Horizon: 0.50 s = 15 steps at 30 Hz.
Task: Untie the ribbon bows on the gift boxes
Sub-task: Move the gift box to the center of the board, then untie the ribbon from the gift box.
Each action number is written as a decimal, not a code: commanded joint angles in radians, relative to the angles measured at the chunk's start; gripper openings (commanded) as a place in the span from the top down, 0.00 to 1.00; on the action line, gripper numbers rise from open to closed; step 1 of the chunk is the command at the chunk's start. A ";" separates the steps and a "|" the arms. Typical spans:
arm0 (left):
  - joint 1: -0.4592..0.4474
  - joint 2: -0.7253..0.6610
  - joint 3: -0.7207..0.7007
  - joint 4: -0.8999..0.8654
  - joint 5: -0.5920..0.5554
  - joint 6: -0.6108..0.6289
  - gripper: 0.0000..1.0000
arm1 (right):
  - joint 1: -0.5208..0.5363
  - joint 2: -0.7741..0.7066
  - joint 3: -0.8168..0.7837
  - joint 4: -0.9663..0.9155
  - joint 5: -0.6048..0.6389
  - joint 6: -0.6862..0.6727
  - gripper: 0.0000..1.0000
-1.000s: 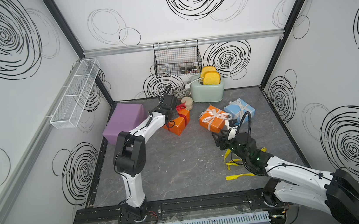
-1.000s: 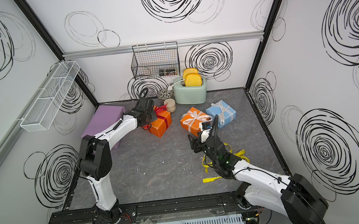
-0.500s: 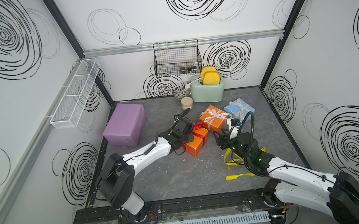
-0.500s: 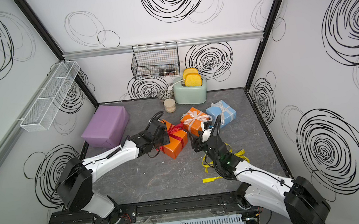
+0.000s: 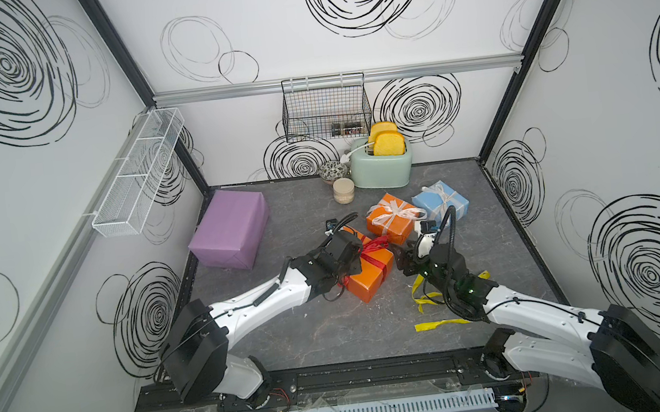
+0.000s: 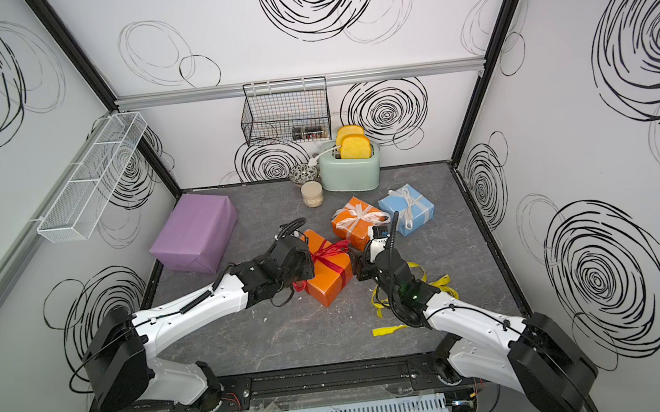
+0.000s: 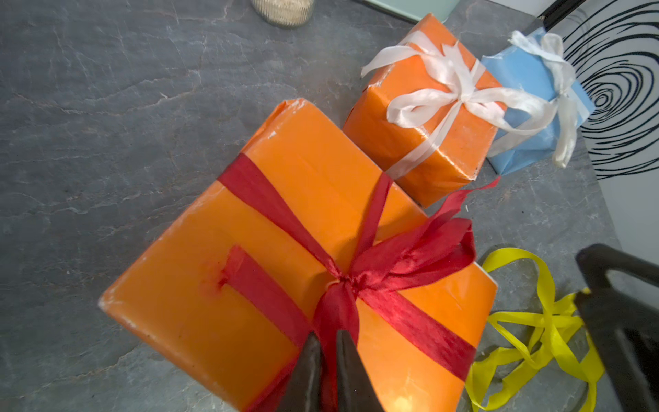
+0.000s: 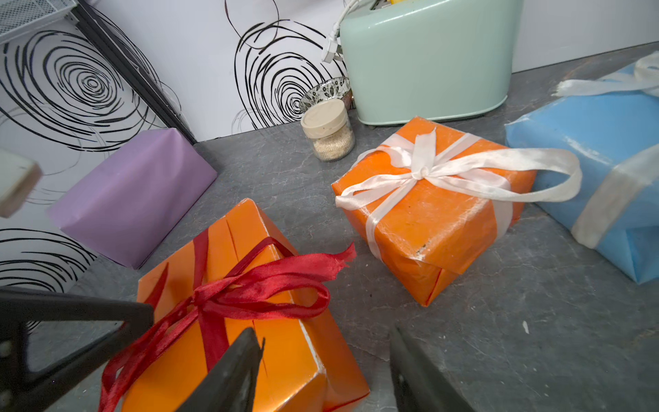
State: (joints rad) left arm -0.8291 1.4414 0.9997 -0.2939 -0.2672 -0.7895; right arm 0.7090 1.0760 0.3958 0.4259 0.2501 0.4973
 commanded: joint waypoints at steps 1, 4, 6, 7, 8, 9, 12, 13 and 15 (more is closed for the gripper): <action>0.018 -0.051 0.009 0.018 -0.005 0.032 0.92 | -0.012 0.020 0.033 -0.005 0.005 0.027 0.40; 0.039 -0.070 0.010 0.015 0.015 0.036 0.94 | -0.014 0.030 0.035 -0.006 0.005 0.029 0.40; 0.052 -0.084 0.012 0.014 0.026 0.042 0.93 | -0.014 0.032 0.032 -0.004 0.006 0.030 0.40; 0.055 -0.089 0.015 0.013 0.031 0.048 0.93 | -0.014 0.033 0.032 -0.001 0.005 0.030 0.40; 0.059 -0.095 0.022 0.009 0.033 0.053 0.93 | -0.014 0.033 0.032 0.000 0.005 0.030 0.40; 0.061 -0.099 0.029 0.006 0.033 0.059 0.93 | -0.014 0.034 0.033 0.000 0.004 0.030 0.40; 0.061 -0.113 0.051 0.004 0.032 0.079 0.95 | -0.014 0.036 0.031 0.005 -0.008 0.033 0.40; 0.062 -0.119 0.058 0.005 0.033 0.084 1.00 | -0.014 0.038 0.031 0.007 -0.014 0.032 0.40; 0.063 -0.125 0.072 0.012 0.028 0.101 1.00 | -0.016 0.039 0.031 0.015 -0.039 0.032 0.40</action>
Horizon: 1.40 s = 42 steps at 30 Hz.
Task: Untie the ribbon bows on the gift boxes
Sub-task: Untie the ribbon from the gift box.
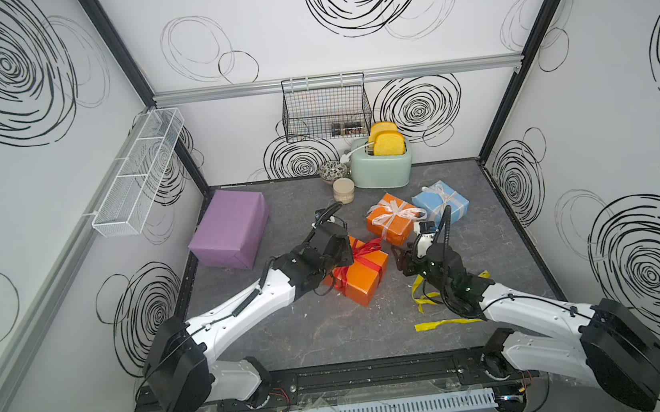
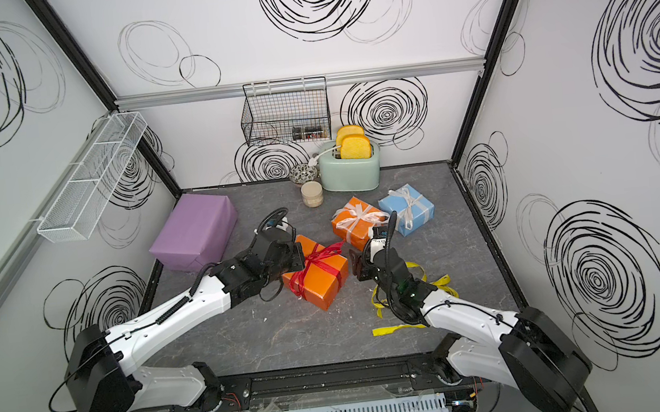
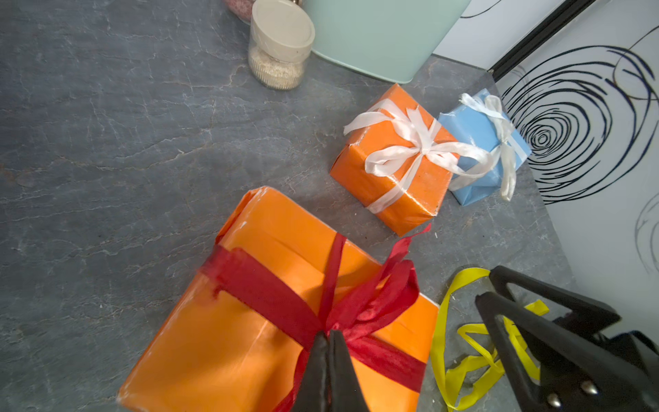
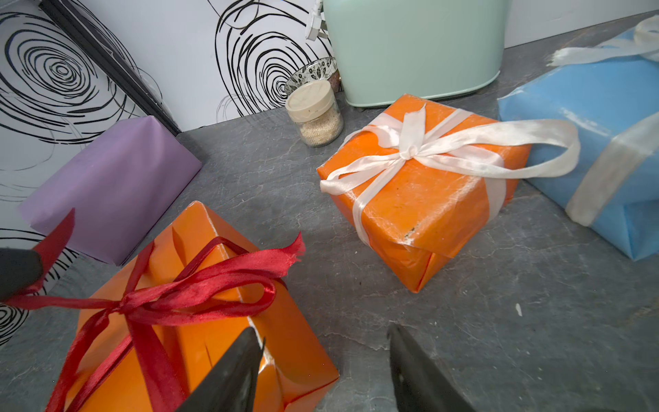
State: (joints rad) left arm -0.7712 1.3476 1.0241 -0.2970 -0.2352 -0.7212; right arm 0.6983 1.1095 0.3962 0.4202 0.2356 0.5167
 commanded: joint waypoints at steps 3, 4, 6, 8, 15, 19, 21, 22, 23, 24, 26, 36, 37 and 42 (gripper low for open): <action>0.011 -0.030 0.077 0.012 -0.009 0.053 1.00 | -0.004 0.007 0.029 0.040 -0.070 0.007 0.40; 0.015 -0.028 0.088 0.009 -0.008 0.059 1.00 | -0.005 0.009 0.029 0.045 -0.088 0.005 0.40; 0.017 -0.024 0.110 0.007 -0.006 0.069 1.00 | -0.005 0.013 0.027 0.064 -0.139 -0.002 0.40; 0.018 -0.024 0.127 0.006 -0.005 0.077 1.00 | -0.004 0.020 0.029 0.083 -0.205 -0.010 0.40; 0.019 -0.015 0.176 -0.006 -0.012 0.092 1.00 | 0.038 0.092 0.079 0.080 -0.329 -0.052 0.42; 0.019 -0.015 0.206 -0.019 -0.021 0.100 1.00 | 0.046 0.159 0.126 0.040 -0.338 -0.052 0.43; 0.018 -0.019 0.225 -0.026 -0.025 0.107 1.00 | 0.044 0.194 0.153 0.009 -0.329 -0.053 0.45; 0.017 -0.021 0.236 -0.028 -0.027 0.110 1.00 | 0.044 0.207 0.165 -0.009 -0.328 -0.052 0.46; 0.017 -0.023 0.249 -0.034 -0.032 0.115 1.00 | 0.044 0.218 0.175 -0.023 -0.328 -0.051 0.46; 0.017 -0.025 0.265 -0.042 -0.039 0.121 1.00 | 0.045 0.225 0.179 -0.026 -0.329 -0.048 0.47; 0.017 -0.030 0.296 -0.055 -0.054 0.132 1.00 | 0.044 0.222 0.171 -0.014 -0.331 -0.046 0.48; 0.019 -0.048 0.447 -0.099 -0.109 0.183 1.00 | 0.046 0.248 0.185 -0.031 -0.317 -0.045 0.48; 0.019 -0.049 0.458 -0.102 -0.114 0.189 1.00 | 0.046 0.257 0.191 -0.040 -0.315 -0.044 0.48; 0.022 -0.053 0.524 -0.109 -0.147 0.217 1.00 | 0.050 0.288 0.214 -0.064 -0.312 -0.049 0.48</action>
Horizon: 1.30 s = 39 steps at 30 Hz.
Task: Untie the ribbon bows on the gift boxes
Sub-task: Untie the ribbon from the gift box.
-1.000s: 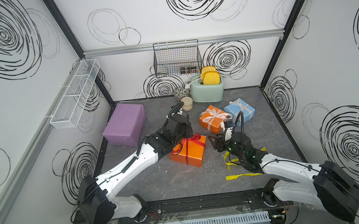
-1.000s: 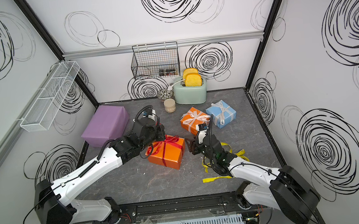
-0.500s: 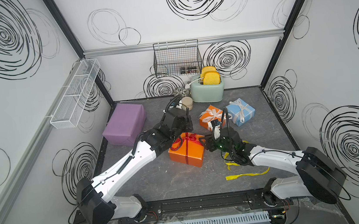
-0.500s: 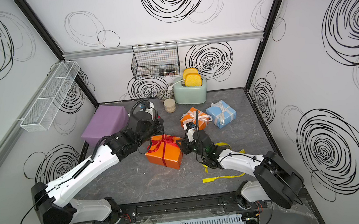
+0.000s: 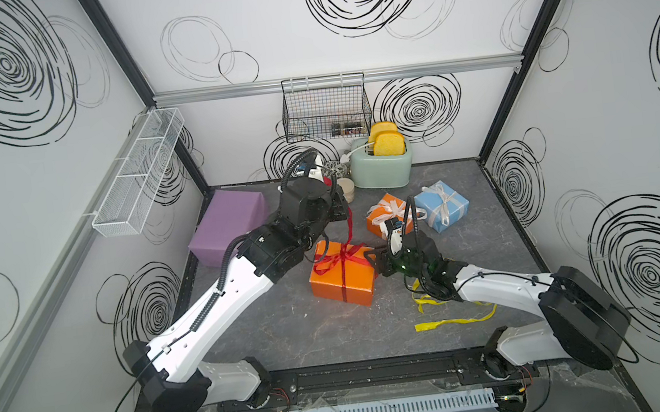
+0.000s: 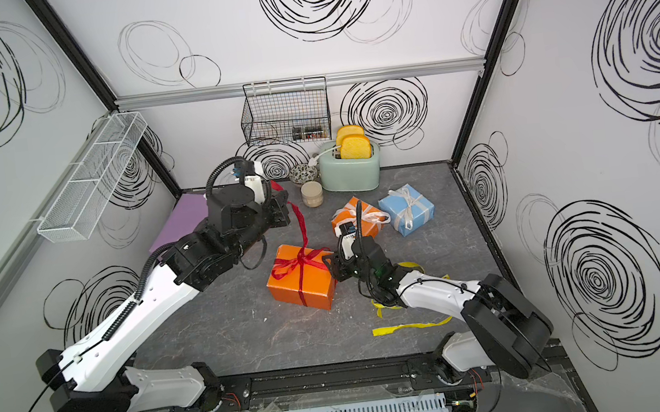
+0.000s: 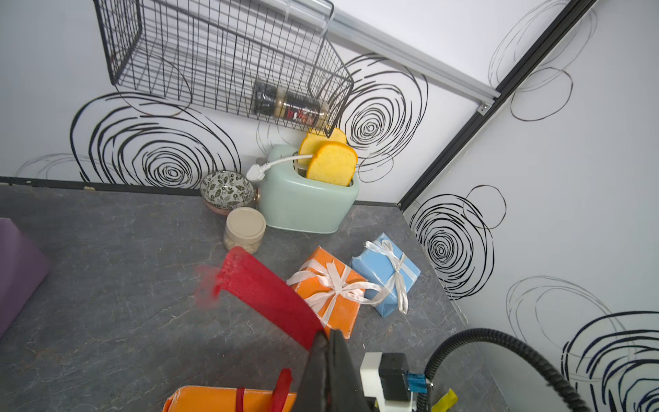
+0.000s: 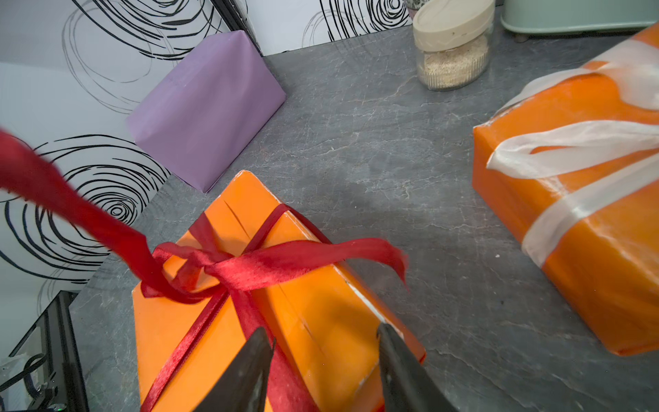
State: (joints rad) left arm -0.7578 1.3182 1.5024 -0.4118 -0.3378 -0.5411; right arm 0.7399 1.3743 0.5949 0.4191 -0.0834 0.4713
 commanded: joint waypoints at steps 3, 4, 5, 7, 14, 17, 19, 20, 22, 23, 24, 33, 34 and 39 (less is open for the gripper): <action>0.014 -0.024 0.075 0.007 -0.054 0.051 1.00 | 0.012 0.029 0.021 -0.072 0.015 -0.006 0.49; 0.017 -0.025 0.078 0.008 -0.058 0.053 1.00 | 0.012 0.029 0.020 -0.072 0.017 -0.007 0.49; 0.018 -0.026 0.079 0.012 -0.058 0.055 1.00 | 0.012 0.030 0.022 -0.072 0.019 -0.007 0.48; 0.026 -0.027 0.070 0.013 -0.058 0.055 0.99 | 0.013 0.026 0.020 -0.072 0.022 -0.007 0.48; 0.083 -0.050 -0.012 0.009 -0.050 0.031 0.81 | 0.013 0.019 0.017 -0.072 0.029 -0.007 0.47; 0.116 -0.094 -0.107 -0.004 -0.046 0.026 0.79 | 0.013 0.011 0.017 -0.080 0.039 -0.009 0.47; 0.162 -0.154 -0.211 -0.004 -0.029 0.013 0.77 | 0.012 0.002 0.019 -0.090 0.052 -0.013 0.46; 0.201 -0.195 -0.269 -0.003 0.004 0.001 0.75 | 0.010 -0.006 0.020 -0.099 0.057 -0.014 0.46; 0.263 -0.281 -0.412 0.021 0.070 -0.018 0.67 | 0.009 -0.022 0.022 -0.113 0.069 -0.014 0.46; 0.288 -0.326 -0.484 0.033 0.093 -0.020 0.63 | 0.006 -0.029 0.025 -0.124 0.071 -0.014 0.46; 0.304 -0.358 -0.534 0.036 0.105 -0.023 0.60 | 0.002 -0.032 0.030 -0.136 0.066 -0.015 0.46; 0.310 -0.461 -0.793 0.038 0.234 0.060 0.22 | -0.036 0.009 0.133 -0.285 0.003 -0.047 0.46; 0.291 -0.481 -0.835 0.057 0.223 0.056 0.19 | -0.036 0.007 0.150 -0.309 0.004 -0.058 0.45; 0.221 -0.504 -0.831 0.049 0.222 0.052 0.09 | -0.033 0.010 0.199 -0.359 -0.070 -0.137 0.39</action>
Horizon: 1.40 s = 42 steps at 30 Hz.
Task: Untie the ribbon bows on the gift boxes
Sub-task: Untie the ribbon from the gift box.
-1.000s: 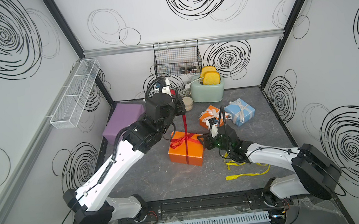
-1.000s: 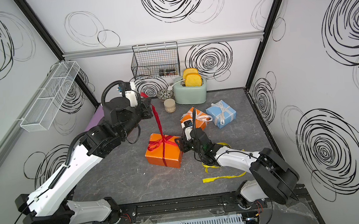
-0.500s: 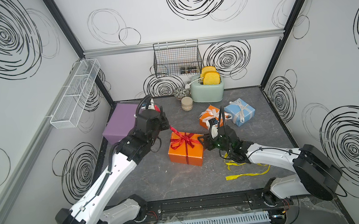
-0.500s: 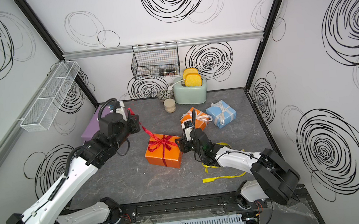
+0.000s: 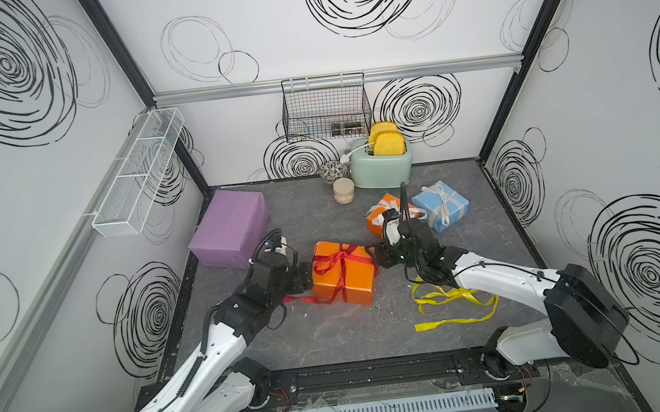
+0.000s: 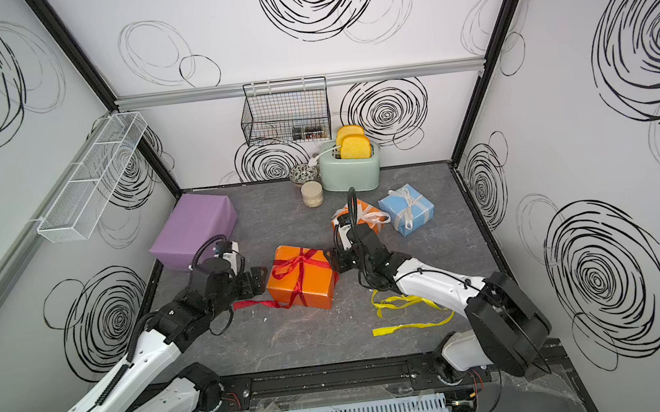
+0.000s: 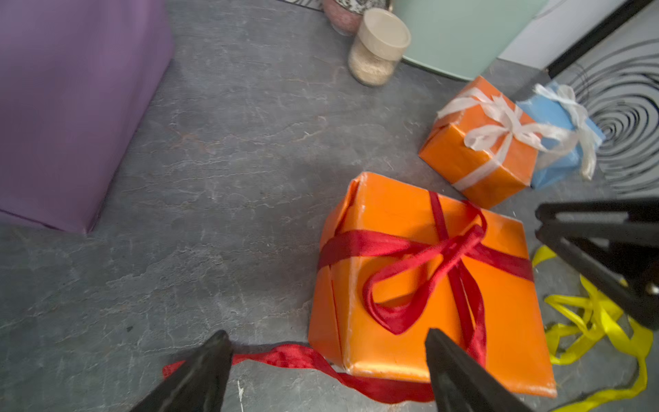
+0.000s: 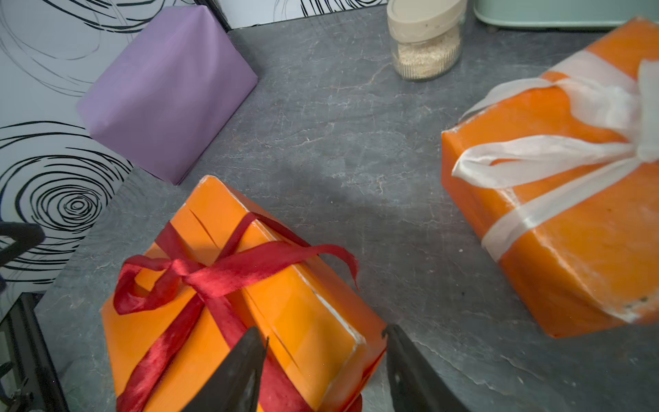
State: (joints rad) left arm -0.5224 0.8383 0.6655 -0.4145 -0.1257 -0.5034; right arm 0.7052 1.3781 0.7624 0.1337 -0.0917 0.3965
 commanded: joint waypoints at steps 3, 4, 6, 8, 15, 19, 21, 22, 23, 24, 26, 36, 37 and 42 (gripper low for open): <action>-0.045 -0.039 0.008 0.047 0.014 0.013 0.08 | 0.032 0.070 0.147 -0.230 -0.094 -0.102 0.38; -0.056 -0.048 0.008 0.043 0.011 0.010 0.08 | 0.058 0.100 0.197 -0.295 -0.073 -0.124 0.37; -0.076 -0.066 0.009 0.036 -0.009 0.003 0.09 | 0.118 0.154 0.280 -0.407 0.019 -0.168 0.37; -0.097 -0.092 0.009 0.033 -0.028 0.001 0.09 | 0.174 0.217 0.373 -0.509 0.115 -0.195 0.36; -0.154 -0.174 0.009 0.016 -0.107 -0.015 0.09 | 0.234 0.381 0.564 -0.678 0.203 -0.224 0.38; -0.154 -0.201 0.006 0.022 -0.097 -0.017 0.08 | 0.234 0.400 0.584 -0.696 0.217 -0.226 0.41; -0.154 -0.209 0.004 0.027 -0.084 -0.017 0.08 | 0.231 0.393 0.582 -0.687 0.200 -0.223 0.42; -0.153 -0.212 0.002 0.032 -0.076 -0.017 0.08 | 0.225 0.387 0.579 -0.676 0.179 -0.221 0.44; -0.153 -0.211 0.001 0.034 -0.067 -0.017 0.08 | 0.215 0.382 0.576 -0.666 0.155 -0.215 0.45; -0.153 -0.210 0.000 0.037 -0.060 -0.017 0.08 | 0.207 0.378 0.575 -0.660 0.137 -0.207 0.45; -0.154 -0.206 0.000 0.040 -0.041 -0.015 0.07 | 0.174 0.375 0.585 -0.653 0.077 -0.182 0.45; -0.190 -0.171 -0.001 0.044 -0.041 -0.015 0.00 | 0.048 0.261 0.511 -0.614 -0.137 -0.153 0.35; -0.191 -0.163 -0.004 0.046 -0.036 -0.015 0.00 | 0.041 0.235 0.486 -0.593 -0.146 -0.154 0.35; -0.189 -0.133 -0.006 0.048 -0.028 -0.017 0.00 | 0.031 0.166 0.371 -0.514 -0.129 -0.218 0.34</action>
State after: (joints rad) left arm -0.7090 0.6971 0.6655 -0.4088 -0.1604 -0.5133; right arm 0.7330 1.5711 1.1713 -0.4248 -0.1967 0.2222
